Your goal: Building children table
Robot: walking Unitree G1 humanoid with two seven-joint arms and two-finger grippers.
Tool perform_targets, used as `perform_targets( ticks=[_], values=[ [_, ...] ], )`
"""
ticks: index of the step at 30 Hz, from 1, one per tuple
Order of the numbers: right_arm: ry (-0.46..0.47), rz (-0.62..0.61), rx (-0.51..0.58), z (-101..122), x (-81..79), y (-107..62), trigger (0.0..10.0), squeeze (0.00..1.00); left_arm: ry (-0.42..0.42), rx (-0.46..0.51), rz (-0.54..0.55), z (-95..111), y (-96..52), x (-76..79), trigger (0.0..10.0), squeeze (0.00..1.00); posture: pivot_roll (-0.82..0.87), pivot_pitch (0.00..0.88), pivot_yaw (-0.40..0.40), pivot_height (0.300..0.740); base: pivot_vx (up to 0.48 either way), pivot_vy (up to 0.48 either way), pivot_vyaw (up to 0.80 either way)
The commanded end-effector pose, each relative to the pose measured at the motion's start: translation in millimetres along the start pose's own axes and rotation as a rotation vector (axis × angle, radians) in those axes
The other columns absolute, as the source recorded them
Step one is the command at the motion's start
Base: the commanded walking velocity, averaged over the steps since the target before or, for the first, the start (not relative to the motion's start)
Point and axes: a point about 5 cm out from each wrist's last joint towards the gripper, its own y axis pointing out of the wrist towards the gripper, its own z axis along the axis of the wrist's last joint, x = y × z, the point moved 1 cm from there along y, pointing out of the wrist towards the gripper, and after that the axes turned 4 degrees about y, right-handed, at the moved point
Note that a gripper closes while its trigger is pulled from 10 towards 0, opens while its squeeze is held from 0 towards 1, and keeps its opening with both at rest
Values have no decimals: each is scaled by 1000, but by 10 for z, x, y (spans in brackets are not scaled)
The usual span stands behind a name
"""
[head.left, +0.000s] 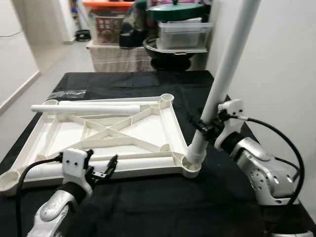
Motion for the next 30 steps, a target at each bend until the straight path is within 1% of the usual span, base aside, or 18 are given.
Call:
perform_targets(
  ticks=[1,4,11,12,13,16,19,21,22,23,24,25,26,29,30],
  values=[
    [12,34,17,19,-104,35,0,0,3,12,15,8,-11,-15,10000,0,38,0,-56,740,0,0,-800],
    [21,42,24,20,-129,36,0,0,-3,22,23,24,-4,-10,10000,0,37,0,-56,740,0,0,-800],
    [-9,38,35,64,-115,44,0,0,-4,23,16,26,35,40,10000,0,34,0,-61,740,0,0,0],
    [-26,31,34,81,-80,47,0,0,2,17,10,7,40,70,10000,0,33,0,-62,740,0,0,0],
    [-26,31,34,81,-80,47,0,0,2,17,10,7,40,70,10000,0,33,0,-62,740,0,0,0],
    [-41,7,36,108,-3,42,0,0,10,15,3,-8,43,106,10000,0,31,0,-63,740,0,0,0],
    [-46,-1,38,118,20,39,0,0,9,16,3,-10,43,114,10000,0,31,0,-63,740,0,0,0],
    [-82,-36,39,161,151,11,0,0,16,12,-7,-26,53,153,10000,0,31,0,-65,740,0,0,0],
    [-82,-36,39,161,151,11,0,0,16,12,-7,-26,53,153,10000,0,31,0,-65,740,0,0,0],
    [-94,-49,39,178,203,-2,0,0,21,10,-10,-33,56,166,10000,0,31,0,-65,740,0,0,0],
    [-94,-49,39,178,203,-2,0,0,21,10,-10,-33,56,166,10000,0,31,0,-65,740,0,0,0],
    [-108,-65,35,187,269,-26,0,0,24,7,-12,-41,55,174,10000,0,31,0,-65,740,0,0,0],
    [-108,-65,35,187,269,-26,0,0,24,7,-12,-41,55,174,10000,0,31,0,-65,740,0,0,0],
    [-122,-116,18,180,468,-142,0,0,36,-3,-11,-63,49,172,10000,0,28,0,-60,740,0,0,0],
    [-122,-116,18,180,468,-142,0,0,36,-3,-11,-63,49,172,10000,0,28,0,-60,740,0,0,0]
  ],
)
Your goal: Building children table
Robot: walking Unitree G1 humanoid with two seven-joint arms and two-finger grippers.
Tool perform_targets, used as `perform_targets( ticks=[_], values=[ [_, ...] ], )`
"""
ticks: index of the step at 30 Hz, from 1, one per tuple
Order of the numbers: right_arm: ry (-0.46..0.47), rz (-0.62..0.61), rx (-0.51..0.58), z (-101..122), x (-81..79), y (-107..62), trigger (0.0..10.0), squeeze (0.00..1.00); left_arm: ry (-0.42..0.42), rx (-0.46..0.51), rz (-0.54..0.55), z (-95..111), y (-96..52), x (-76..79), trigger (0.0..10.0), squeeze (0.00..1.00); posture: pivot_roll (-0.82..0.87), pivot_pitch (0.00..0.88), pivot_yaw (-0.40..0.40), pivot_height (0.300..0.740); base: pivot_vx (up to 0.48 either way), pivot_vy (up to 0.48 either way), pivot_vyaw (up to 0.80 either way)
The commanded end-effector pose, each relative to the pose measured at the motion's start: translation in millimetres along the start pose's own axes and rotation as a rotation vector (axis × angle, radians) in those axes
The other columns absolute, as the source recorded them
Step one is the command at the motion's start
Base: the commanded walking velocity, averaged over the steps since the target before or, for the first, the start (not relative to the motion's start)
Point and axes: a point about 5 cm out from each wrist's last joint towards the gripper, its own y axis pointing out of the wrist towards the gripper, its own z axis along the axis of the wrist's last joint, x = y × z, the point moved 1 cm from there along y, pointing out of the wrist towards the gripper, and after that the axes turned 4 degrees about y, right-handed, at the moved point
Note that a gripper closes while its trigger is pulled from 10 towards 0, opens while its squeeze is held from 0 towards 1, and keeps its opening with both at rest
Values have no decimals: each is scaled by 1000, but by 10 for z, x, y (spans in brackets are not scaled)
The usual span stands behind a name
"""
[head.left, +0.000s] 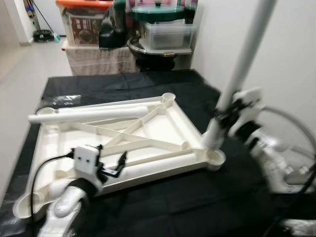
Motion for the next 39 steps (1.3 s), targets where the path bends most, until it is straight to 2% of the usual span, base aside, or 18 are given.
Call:
perform_targets(
  ticks=[1,5,8,9,18,26,29,32,39],
  values=[
    [-18,-23,-1,-21,76,-51,0,0,10,-6,1,-20,1,0,10000,0,28,0,-60,740,0,0,0],
    [-6,-47,-19,-110,95,-101,0,0,24,-9,-7,-26,21,0,10000,0,20,0,-53,740,0,0,0],
    [13,-39,-28,-180,32,-107,0,0,26,-9,-11,-26,36,9,10000,0,20,0,-51,740,0,0,0],
    [25,-35,-40,-268,-14,-112,0,0,35,-11,-13,-31,42,15,10000,0,24,0,-51,740,0,0,0],
    [61,-41,-61,-436,-83,-94,0,0,22,-2,-12,-24,55,24,10000,0,29,0,-54,740,0,0,0],
    [74,-57,-37,-401,-86,-46,0,0,37,-15,-45,-44,67,65,10000,0,30,0,-50,740,0,0,0],
    [74,-55,-30,-395,-104,-39,0,0,54,-39,-53,-67,70,72,10000,0,28,0,-49,740,0,-471,0],
    [75,-56,-16,-366,-104,-23,0,0,36,-15,-30,-43,75,61,10000,0,31,0,-53,740,0,-445,0],
    [77,-62,13,-305,-95,21,0,0,39,-21,-25,-60,68,63,10000,0,34,0,-54,740,0,0,0]
  ],
)
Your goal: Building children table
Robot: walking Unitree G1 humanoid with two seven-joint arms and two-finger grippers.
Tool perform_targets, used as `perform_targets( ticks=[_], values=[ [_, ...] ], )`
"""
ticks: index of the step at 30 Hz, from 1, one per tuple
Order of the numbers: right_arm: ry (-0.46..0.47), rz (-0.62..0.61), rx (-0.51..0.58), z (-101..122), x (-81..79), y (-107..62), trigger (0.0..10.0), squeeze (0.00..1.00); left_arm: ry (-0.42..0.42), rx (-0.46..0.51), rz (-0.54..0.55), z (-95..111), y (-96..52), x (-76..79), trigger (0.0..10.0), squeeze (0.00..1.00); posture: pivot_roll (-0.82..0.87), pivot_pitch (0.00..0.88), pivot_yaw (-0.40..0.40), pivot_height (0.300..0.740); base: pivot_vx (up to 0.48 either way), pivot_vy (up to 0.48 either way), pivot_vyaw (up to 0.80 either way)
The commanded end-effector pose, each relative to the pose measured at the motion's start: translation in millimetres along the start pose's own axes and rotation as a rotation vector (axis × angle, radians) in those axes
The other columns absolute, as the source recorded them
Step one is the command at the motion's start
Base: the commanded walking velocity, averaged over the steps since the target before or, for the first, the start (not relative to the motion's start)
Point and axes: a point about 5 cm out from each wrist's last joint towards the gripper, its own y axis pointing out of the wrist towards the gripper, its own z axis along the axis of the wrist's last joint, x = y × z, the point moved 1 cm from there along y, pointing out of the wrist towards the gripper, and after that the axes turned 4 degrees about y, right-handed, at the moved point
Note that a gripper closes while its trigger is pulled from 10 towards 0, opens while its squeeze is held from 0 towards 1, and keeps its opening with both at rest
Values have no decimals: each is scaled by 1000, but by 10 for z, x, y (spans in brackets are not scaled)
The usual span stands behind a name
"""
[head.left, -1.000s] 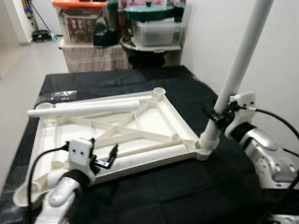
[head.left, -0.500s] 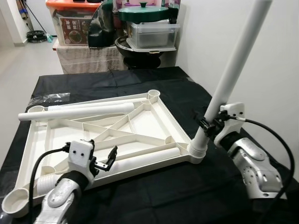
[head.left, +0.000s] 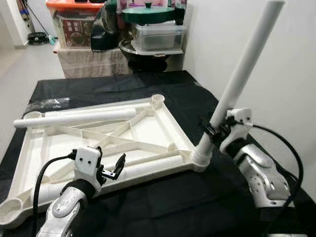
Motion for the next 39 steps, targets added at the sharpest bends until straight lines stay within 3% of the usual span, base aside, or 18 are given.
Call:
perform_targets(
  ticks=[1,8,15,26,32,39],
  values=[
    [-8,-63,-9,-24,114,-37,0,0,11,-20,0,-41,-14,-1,10000,0,34,0,-54,740,0,0,0],
    [3,-59,-2,-32,77,-20,0,0,-1,-22,3,-43,-11,-7,10000,0,37,0,-52,740,0,0,0],
    [16,-39,2,-30,27,-11,0,0,-7,-17,-7,-38,-12,8,10000,0,36,0,-52,740,0,437,0],
    [13,-7,-19,-78,-37,-20,0,0,-7,4,32,-6,-26,-88,10000,0,34,0,-56,740,0,0,0],
    [12,-16,-18,-74,-12,-26,0,0,-5,3,33,-11,-24,-89,10000,0,34,0,-56,740,0,0,0],
    [-13,-110,52,88,164,-10,0,0,20,0,3,-35,6,-24,10000,0,26,0,-49,740,0,0,0]
  ],
)
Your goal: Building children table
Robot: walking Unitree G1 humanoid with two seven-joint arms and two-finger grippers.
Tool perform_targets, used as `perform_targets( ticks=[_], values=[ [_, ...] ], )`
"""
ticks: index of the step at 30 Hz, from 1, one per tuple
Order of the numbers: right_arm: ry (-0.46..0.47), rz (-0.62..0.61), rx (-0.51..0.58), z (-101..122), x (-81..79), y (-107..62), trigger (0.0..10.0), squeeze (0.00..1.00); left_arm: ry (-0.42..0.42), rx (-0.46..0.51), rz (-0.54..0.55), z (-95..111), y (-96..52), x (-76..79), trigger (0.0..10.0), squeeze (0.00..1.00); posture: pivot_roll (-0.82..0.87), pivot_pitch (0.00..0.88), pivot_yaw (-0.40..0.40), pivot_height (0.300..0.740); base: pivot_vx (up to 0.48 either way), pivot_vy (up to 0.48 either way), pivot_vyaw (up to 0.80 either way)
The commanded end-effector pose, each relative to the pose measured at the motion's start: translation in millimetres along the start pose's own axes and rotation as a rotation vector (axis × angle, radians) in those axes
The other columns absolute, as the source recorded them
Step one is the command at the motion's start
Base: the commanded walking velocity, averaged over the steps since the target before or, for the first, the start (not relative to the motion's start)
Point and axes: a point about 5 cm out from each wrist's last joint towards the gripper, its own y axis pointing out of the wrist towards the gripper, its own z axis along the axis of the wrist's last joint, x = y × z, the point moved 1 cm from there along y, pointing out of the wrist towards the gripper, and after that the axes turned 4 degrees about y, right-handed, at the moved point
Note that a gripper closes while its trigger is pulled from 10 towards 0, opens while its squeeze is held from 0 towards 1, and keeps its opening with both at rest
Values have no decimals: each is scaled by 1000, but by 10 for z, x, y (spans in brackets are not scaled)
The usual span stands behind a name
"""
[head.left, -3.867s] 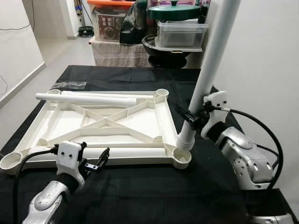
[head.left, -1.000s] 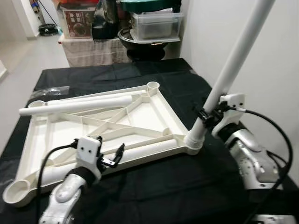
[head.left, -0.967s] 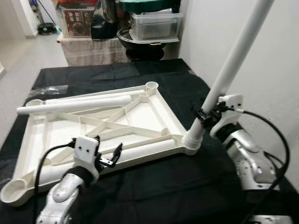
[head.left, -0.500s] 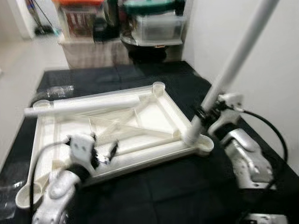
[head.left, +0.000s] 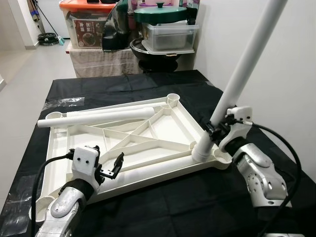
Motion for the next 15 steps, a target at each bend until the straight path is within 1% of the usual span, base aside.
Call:
perform_targets(
  ticks=[1,2,3,6,8,10,15],
  values=[
    [-13,-41,22,49,92,-21,0,0,10,-16,-4,-41,2,-1,10000,0,26,0,-49,740,0,0,0],
    [-11,-58,32,69,120,-21,0,0,10,-15,-7,-38,3,5,10000,0,26,0,-49,740,0,0,0],
    [-8,-70,43,94,144,-21,0,0,8,-16,-10,-38,4,10,10000,0,26,0,-49,740,0,-300,0],
    [1,-71,59,140,151,-14,0,0,9,-19,-14,-43,4,16,10000,0,26,0,-49,740,0,-472,0],
    [0,-56,73,177,124,-4,0,0,7,-13,-11,-39,5,16,10000,0,26,0,-49,740,0,-450,0],
    [-7,-49,100,252,113,12,0,0,3,-20,-1,-49,1,-5,10000,0,25,0,-49,740,0,0,0],
    [-16,-61,105,264,154,25,0,0,-1,-17,-2,-53,4,0,10000,0,26,0,-50,740,0,0,0]
  ],
)
